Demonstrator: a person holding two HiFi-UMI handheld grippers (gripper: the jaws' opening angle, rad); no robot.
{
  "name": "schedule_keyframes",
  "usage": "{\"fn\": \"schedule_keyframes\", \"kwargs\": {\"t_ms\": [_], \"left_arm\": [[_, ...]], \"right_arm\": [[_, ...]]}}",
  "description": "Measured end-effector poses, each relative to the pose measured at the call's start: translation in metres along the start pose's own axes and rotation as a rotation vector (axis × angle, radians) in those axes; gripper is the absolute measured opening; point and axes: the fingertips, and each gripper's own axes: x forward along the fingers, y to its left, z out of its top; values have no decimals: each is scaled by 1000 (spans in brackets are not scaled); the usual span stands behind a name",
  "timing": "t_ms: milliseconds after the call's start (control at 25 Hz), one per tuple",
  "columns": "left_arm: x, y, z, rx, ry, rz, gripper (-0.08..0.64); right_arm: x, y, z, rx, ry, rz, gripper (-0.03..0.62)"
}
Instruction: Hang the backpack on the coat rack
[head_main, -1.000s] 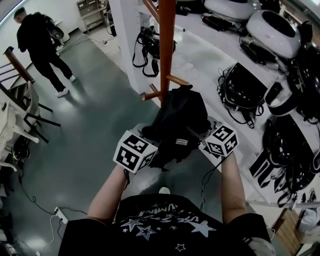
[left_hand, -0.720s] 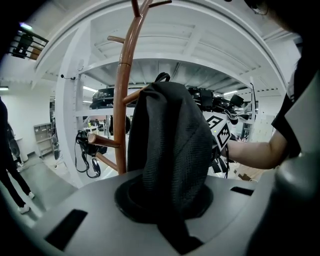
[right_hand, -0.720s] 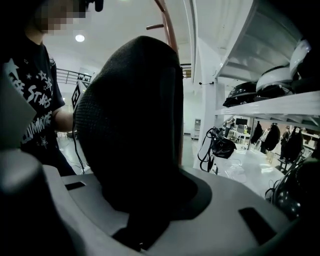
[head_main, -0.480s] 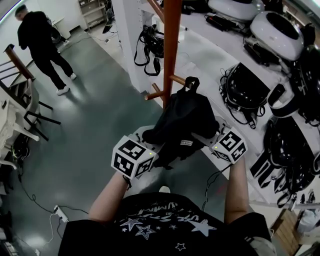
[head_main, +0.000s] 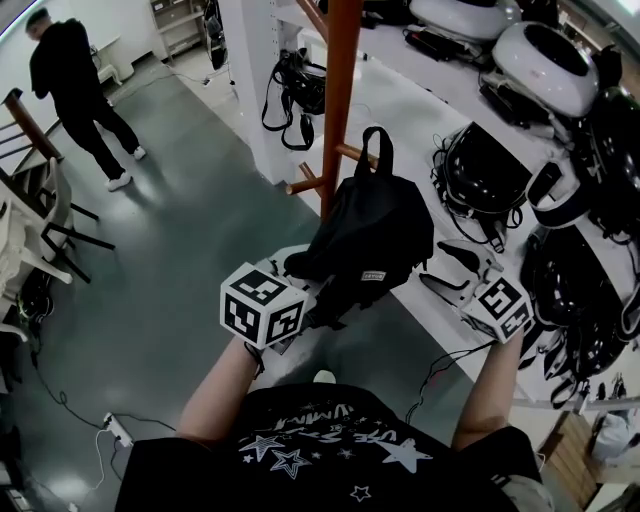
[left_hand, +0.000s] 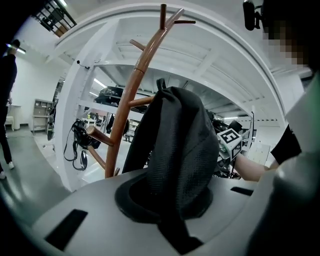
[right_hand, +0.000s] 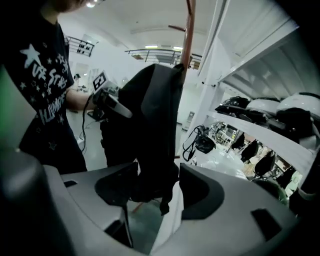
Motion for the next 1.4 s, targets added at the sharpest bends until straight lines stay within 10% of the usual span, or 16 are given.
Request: {"fn": "schedule_keyframes", "kwargs": {"t_ms": [240,480,720,1400], "left_arm": [[-1,-1,4,-4,-6,3,54],[1,-7,4,-6,7,4,54],[4,-10,-1,-5,30,-3,54],[13,10,-12,-29,71,15,54]], "right_arm": [[-67,-37,78,87,-414,-40,176],[-58,-61,153,97,-570,15,97],[-14,-64,197,230,-576,273,105],[57,-75,190,284,-435,345,20]]}}
